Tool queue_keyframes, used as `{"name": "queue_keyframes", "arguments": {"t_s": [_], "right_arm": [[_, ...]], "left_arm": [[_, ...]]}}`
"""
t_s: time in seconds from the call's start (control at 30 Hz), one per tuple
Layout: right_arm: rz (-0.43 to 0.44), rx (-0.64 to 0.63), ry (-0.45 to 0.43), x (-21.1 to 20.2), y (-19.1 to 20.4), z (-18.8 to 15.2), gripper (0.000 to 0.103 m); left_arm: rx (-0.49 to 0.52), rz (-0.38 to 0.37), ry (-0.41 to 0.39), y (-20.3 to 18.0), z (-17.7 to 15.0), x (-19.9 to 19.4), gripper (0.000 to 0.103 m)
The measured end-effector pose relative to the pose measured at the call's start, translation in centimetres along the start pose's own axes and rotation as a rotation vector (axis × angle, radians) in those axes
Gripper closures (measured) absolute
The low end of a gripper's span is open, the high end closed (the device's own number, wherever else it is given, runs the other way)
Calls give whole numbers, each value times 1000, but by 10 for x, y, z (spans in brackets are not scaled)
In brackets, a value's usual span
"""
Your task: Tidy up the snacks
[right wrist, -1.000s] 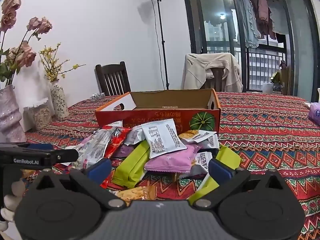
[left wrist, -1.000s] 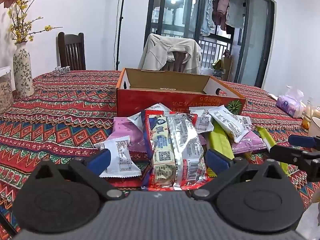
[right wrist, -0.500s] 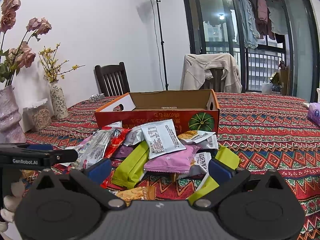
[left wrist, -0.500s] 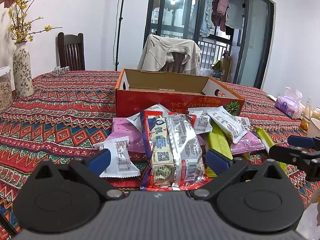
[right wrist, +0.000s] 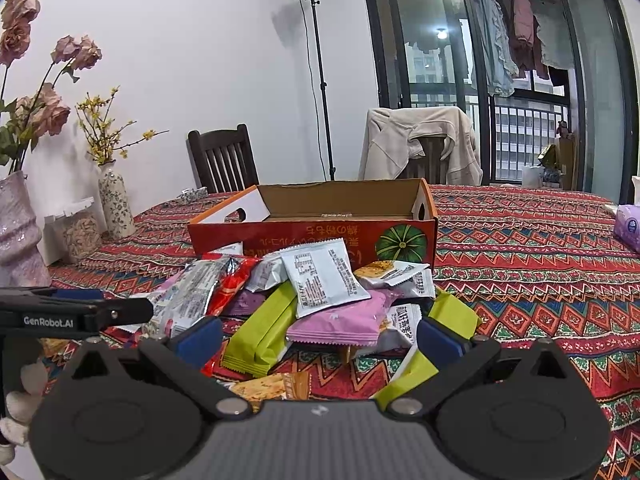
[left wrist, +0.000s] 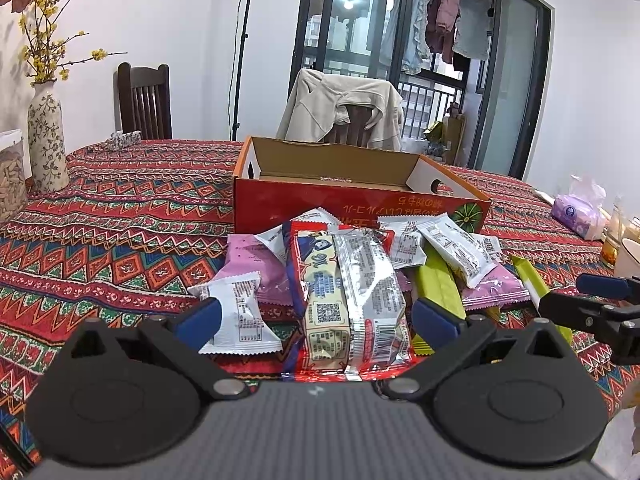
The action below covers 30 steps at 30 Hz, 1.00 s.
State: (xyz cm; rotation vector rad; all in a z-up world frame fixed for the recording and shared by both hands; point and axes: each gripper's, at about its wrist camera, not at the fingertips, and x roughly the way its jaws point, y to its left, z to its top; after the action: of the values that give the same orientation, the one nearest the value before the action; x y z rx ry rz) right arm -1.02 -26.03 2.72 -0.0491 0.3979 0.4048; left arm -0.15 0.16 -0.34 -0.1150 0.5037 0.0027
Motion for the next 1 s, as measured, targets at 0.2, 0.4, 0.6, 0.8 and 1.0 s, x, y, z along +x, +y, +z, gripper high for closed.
{"name": "queue_keyframes", "arguments": {"t_s": [0.2, 0.4, 0.6, 0.8, 1.0], "right_arm": [[-2, 1, 0, 0, 0, 0, 0], [-3, 0, 0, 0, 0, 0, 0], [-1, 0, 2, 0, 0, -1, 0], [-1, -1, 1, -1, 0, -1, 0], [-1, 0, 2, -1, 0, -1, 0]], "left_arm": [[-1, -4, 0, 0, 0, 0, 0], [-1, -4, -1, 1, 0, 0, 0], [-9, -6, -3, 2, 0, -1, 0], [-7, -7, -6, 2, 0, -1, 0], [-8, -10, -7, 1, 0, -1, 0]]}}
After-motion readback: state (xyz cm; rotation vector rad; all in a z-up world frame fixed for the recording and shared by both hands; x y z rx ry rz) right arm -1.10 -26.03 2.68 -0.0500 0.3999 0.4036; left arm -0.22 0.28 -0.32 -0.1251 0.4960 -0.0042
